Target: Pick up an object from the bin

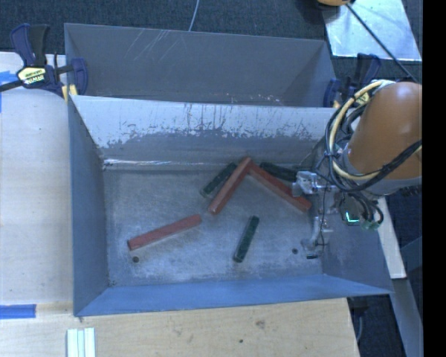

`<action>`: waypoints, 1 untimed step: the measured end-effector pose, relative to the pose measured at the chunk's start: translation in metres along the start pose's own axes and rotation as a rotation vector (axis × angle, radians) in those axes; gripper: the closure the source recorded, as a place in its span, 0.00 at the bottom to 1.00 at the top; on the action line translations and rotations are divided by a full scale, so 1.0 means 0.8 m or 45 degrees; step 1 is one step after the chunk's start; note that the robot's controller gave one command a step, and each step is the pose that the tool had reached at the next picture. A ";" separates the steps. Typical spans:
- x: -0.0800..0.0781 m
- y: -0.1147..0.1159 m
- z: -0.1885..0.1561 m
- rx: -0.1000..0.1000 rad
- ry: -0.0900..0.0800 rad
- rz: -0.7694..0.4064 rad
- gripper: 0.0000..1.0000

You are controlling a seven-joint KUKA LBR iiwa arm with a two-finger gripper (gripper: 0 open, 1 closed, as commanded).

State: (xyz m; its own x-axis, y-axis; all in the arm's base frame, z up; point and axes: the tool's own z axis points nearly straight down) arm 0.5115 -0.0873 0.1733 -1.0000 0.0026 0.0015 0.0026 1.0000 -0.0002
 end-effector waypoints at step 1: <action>-0.002 0.000 -0.003 0.001 -0.006 -0.004 0.00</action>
Offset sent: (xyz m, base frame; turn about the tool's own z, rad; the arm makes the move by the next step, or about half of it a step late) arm 0.0199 0.0574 -0.1033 -0.5071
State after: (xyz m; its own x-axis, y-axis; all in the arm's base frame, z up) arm 0.5130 -0.0871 0.1753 -1.0000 -0.0003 -0.0035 -0.0003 1.0000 -0.0010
